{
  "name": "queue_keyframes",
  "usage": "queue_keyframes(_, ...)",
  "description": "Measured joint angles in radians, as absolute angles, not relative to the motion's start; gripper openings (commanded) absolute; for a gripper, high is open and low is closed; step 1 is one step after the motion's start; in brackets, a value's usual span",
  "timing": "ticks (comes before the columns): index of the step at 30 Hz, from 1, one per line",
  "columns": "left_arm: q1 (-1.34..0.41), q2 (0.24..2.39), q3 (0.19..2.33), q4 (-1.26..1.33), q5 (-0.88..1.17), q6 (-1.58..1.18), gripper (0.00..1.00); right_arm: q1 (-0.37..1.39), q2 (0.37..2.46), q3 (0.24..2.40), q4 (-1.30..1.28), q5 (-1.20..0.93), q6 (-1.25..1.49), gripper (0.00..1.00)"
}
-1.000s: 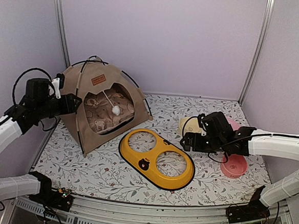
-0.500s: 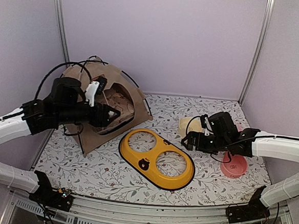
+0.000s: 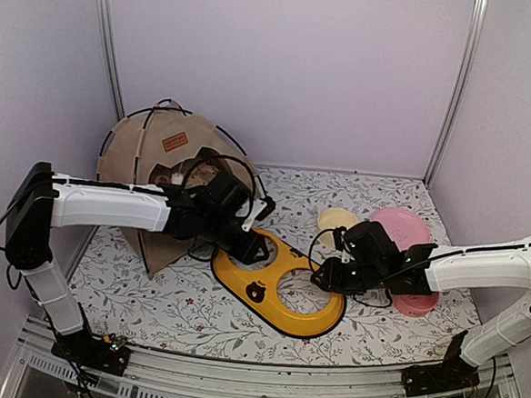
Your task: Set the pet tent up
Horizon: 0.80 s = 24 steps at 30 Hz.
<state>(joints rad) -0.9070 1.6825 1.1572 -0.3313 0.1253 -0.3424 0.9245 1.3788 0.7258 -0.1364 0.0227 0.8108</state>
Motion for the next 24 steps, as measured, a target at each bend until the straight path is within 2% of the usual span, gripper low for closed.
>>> queue_keyframes(5,-0.907,1.860,1.337,-0.364,0.100,-0.326,0.16,0.925,1.509,0.726,-0.081,0.019,0.836,0.11)
queue_keyframes(13,-0.907,1.965,1.359,-0.417,0.038,-0.340,0.01,0.925,1.607,0.729,-0.028,0.016,0.852,0.09)
queue_keyframes(24,-0.942,2.009,1.290,-0.398,0.035,-0.380,0.00,0.871,1.710,0.777,0.000,0.002,0.817,0.09)
